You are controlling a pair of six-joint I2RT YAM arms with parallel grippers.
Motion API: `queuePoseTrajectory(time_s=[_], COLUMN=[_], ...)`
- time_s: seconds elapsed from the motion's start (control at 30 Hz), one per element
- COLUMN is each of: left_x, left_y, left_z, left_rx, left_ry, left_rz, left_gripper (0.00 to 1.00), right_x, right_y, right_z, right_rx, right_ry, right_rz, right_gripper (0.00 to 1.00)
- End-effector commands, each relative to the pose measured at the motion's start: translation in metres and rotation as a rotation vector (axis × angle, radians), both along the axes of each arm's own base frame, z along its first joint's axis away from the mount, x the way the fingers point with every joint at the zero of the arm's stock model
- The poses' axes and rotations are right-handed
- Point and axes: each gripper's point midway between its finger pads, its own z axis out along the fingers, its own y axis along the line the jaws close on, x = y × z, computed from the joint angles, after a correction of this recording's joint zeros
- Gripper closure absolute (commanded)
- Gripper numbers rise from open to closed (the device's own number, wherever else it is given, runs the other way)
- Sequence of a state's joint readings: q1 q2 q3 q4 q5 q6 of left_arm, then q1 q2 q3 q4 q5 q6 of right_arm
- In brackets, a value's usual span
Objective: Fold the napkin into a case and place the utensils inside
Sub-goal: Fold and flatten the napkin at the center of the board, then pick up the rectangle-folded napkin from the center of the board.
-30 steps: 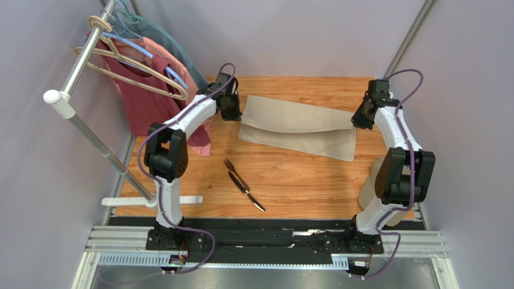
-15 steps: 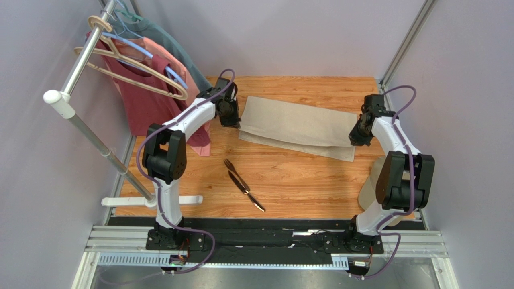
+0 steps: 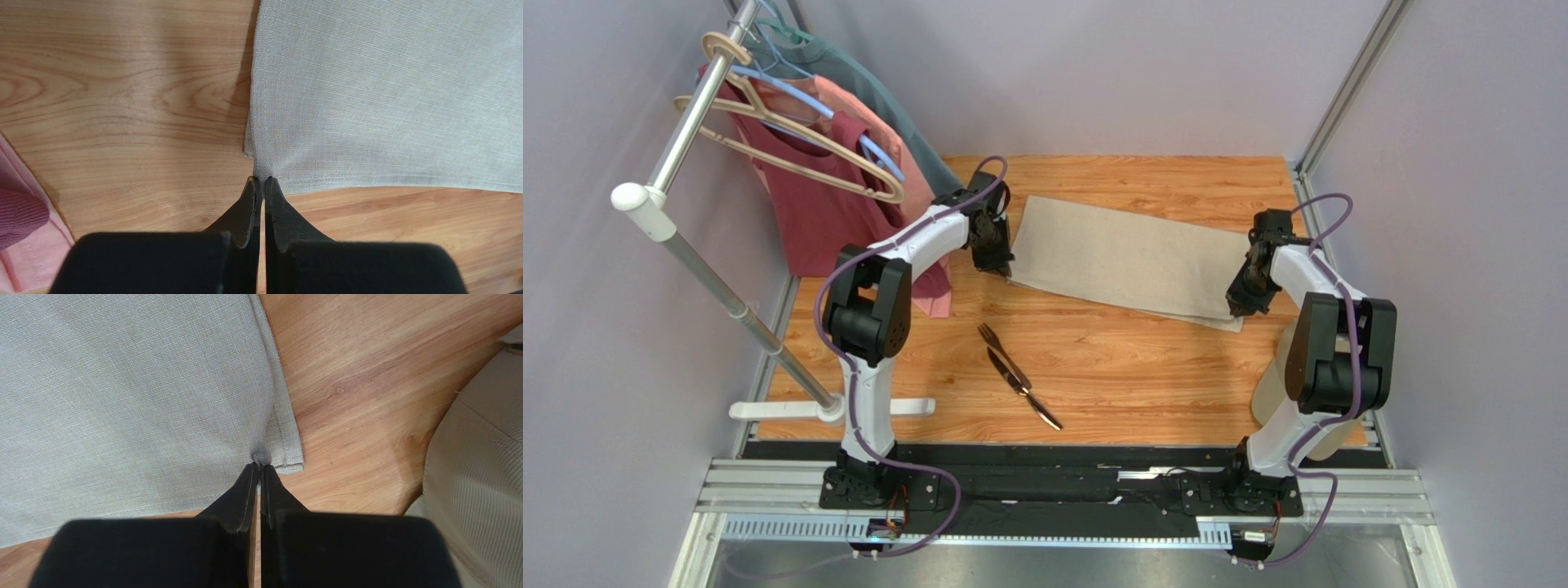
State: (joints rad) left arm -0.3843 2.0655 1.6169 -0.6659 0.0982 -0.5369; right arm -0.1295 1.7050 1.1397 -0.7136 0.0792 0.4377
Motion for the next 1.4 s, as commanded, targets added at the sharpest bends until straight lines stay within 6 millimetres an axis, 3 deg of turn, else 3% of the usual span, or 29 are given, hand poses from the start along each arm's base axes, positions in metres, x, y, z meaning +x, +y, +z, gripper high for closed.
queuePoseTrajectory(time_s=[0.0, 0.1, 0.17, 0.2, 0.23, 0.3, 0.4, 0.47, 0.53, 0.57, 0.6, 0.67, 0.8, 0.83, 1.13, 1.27, 1.37], left_x=[0.005, 0.009, 0.008, 0.006, 0.005, 0.006, 0.006, 0.003, 0.007, 0.006, 0.009, 0.014, 0.01, 0.009, 0.001, -0.001, 0.001], left_y=[0.002, 0.004, 0.007, 0.008, 0.011, 0.021, 0.012, -0.007, -0.025, -0.036, -0.045, -0.063, -0.103, -0.109, -0.133, -0.133, -0.136], left_z=[-0.001, -0.002, 0.0, 0.002, 0.006, 0.033, 0.072, 0.081, 0.079, 0.064, 0.065, 0.055, 0.058, 0.059, 0.059, 0.059, 0.064], left_rx=[0.025, 0.046, 0.06, 0.068, 0.096, 0.158, 0.176, 0.124, 0.057, 0.027, 0.001, -0.052, -0.098, -0.112, -0.169, -0.172, -0.186], left_ry=[-0.008, -0.017, -0.017, -0.021, -0.036, -0.117, -0.219, -0.232, -0.242, -0.201, -0.198, -0.164, -0.189, -0.192, -0.19, -0.185, -0.202], left_rz=[0.012, 0.012, 0.002, -0.005, -0.006, -0.002, -0.033, -0.052, -0.052, -0.075, -0.087, -0.117, -0.192, -0.198, -0.238, -0.252, -0.262], left_gripper=[1.0, 1.0, 1.0, 0.9, 0.81, 0.61, 0.47, 0.49, 0.58, 0.62, 0.7, 0.79, 0.81, 0.81, 0.8, 0.79, 0.78], right_x=[0.008, 0.008, 0.003, 0.001, 0.001, 0.001, 0.005, 0.017, 0.027, 0.036, 0.039, 0.048, 0.083, 0.089, 0.097, 0.086, 0.081], right_y=[-0.007, -0.007, -0.008, -0.008, -0.009, -0.009, 0.001, 0.013, 0.019, 0.013, 0.011, -0.008, -0.028, -0.028, -0.026, -0.027, -0.024], right_z=[-0.007, -0.014, -0.02, -0.018, -0.013, 0.015, 0.04, 0.037, 0.032, 0.037, 0.029, 0.032, 0.042, 0.032, -0.015, -0.033, -0.044], right_rx=[-0.031, -0.03, -0.035, -0.041, -0.048, -0.067, -0.025, 0.038, 0.074, 0.054, 0.057, -0.01, -0.083, -0.084, -0.041, -0.034, -0.013], right_ry=[-0.013, 0.001, 0.024, 0.026, 0.021, -0.045, -0.14, -0.179, -0.173, -0.183, -0.154, -0.16, -0.185, -0.174, -0.089, -0.037, -0.019], right_rz=[-0.017, -0.016, -0.011, -0.01, -0.008, -0.001, 0.01, 0.029, 0.046, 0.035, 0.032, -0.001, 0.058, 0.076, 0.186, 0.18, 0.177], right_gripper=[1.0, 1.0, 0.89, 0.66, 0.55, 0.43, 0.33, 0.33, 0.38, 0.4, 0.43, 0.42, 0.37, 0.37, 0.4, 0.39, 0.44])
